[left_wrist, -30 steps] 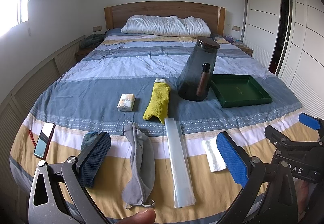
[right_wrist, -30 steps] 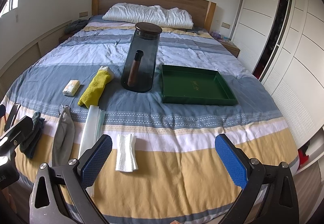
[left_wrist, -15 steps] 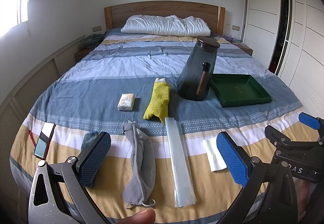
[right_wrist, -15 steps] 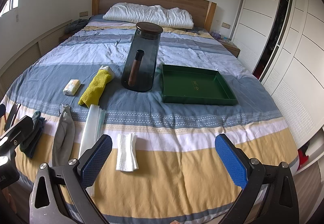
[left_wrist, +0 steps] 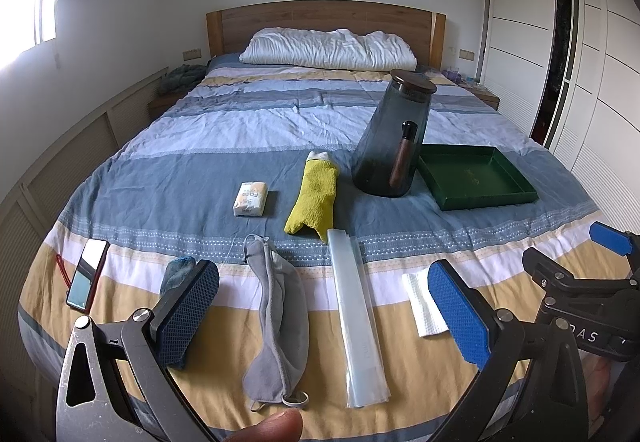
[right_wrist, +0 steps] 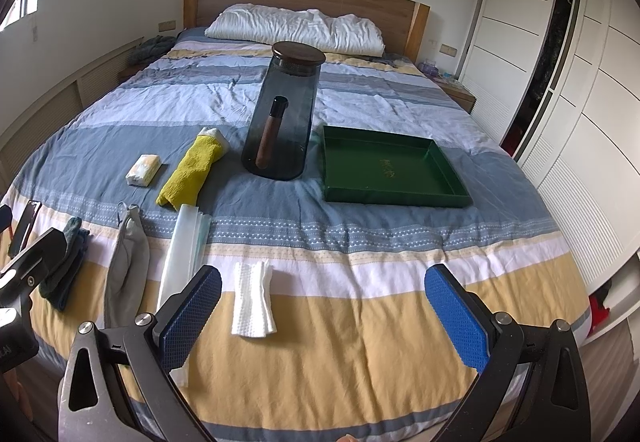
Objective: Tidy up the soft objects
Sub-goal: 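Grasp the dark grey towel with the left gripper while the right gripper grasps the clear plastic strip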
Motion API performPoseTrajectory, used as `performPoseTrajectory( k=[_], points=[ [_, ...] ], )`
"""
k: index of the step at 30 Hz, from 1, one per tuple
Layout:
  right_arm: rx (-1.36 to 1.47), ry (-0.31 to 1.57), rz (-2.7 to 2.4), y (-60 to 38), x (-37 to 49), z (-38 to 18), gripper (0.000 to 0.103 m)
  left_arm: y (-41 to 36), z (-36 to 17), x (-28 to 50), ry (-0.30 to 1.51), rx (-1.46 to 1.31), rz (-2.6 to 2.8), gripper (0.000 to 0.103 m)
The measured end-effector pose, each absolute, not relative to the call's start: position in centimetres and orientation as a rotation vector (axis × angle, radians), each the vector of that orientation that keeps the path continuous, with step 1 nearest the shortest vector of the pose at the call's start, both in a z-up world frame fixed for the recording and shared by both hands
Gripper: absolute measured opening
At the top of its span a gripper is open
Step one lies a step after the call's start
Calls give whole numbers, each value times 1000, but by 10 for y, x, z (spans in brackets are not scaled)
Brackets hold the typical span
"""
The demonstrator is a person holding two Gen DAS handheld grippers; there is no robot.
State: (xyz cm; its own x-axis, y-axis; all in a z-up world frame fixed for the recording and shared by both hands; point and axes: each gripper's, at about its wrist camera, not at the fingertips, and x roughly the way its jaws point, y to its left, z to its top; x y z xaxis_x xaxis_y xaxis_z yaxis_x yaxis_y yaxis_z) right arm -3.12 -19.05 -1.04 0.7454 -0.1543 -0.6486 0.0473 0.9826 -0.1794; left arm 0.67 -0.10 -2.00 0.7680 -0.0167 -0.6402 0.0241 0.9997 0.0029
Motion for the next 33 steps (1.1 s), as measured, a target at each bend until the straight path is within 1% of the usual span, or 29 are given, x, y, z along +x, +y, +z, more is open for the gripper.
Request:
performPoseTrajectory(
  k=[6,11,16,24,28,33],
  points=[
    [-154,725,-107,-190,-30,-11,103,2,-23,5,702,6,-27,102],
    [-145,736,-75,-186,-25,-24,103,26,-39,9,744,-18,-14,102],
    [-160,807,-52,-181,-5,-59,103,68,-74,17,842,-25,34,102],
    [-198,929,20,-162,53,-109,103,140,-124,36,978,-16,142,102],
    [-207,968,36,-154,79,-131,103,164,-144,50,1023,-17,158,102],
    [-189,988,47,-147,103,-152,103,177,-167,67,1088,-5,150,102]
  ],
)
